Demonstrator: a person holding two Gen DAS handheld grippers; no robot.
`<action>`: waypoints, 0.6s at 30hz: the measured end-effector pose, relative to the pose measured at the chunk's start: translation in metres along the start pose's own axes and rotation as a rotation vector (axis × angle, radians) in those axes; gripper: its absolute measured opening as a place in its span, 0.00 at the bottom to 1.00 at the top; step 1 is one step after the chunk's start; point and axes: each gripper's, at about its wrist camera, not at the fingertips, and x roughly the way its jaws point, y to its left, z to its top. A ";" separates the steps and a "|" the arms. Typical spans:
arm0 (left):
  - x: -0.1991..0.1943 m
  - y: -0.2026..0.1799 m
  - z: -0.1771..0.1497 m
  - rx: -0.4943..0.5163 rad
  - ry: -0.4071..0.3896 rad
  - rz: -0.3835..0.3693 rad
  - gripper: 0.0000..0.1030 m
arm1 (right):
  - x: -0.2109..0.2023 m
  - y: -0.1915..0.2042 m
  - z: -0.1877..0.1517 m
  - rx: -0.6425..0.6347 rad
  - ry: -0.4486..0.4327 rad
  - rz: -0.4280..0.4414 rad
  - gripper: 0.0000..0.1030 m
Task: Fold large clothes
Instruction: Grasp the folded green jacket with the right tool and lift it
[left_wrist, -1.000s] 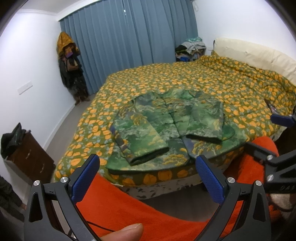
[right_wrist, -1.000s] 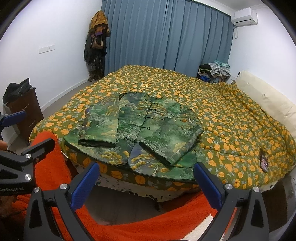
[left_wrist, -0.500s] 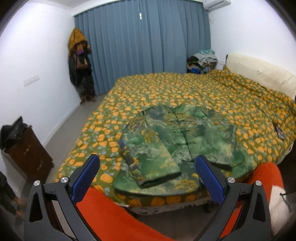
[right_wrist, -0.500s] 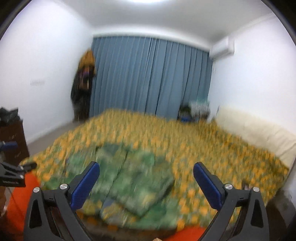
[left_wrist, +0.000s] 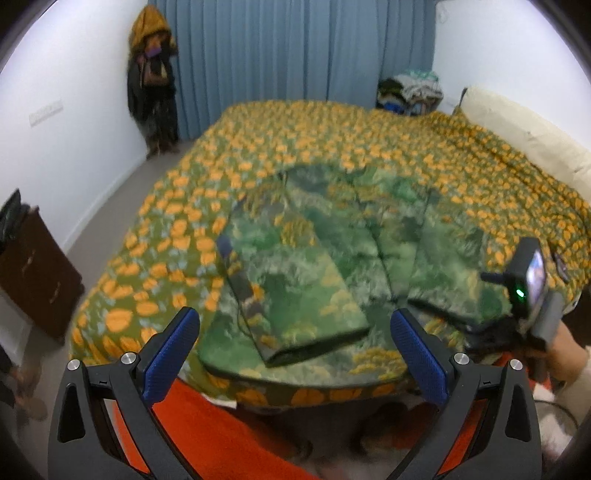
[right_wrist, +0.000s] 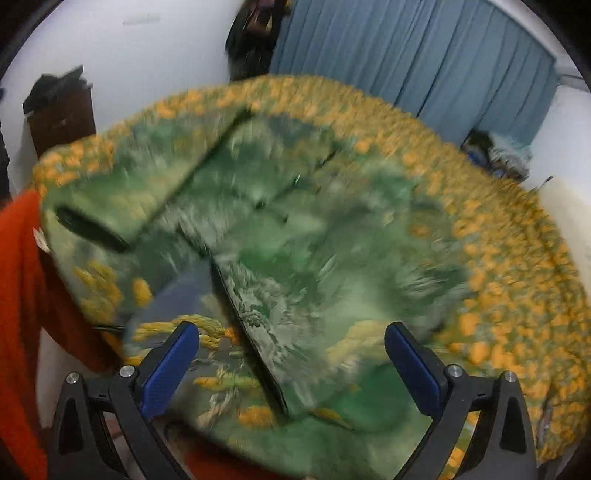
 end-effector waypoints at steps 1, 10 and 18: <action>0.008 0.000 -0.001 0.000 0.020 0.001 1.00 | 0.016 -0.003 0.001 0.010 0.019 -0.009 0.96; 0.037 0.013 0.004 0.054 0.035 0.027 1.00 | -0.055 -0.107 -0.003 0.449 -0.060 0.069 0.10; 0.055 0.017 0.016 0.198 0.032 -0.039 1.00 | -0.157 -0.277 -0.036 0.600 -0.153 -0.420 0.10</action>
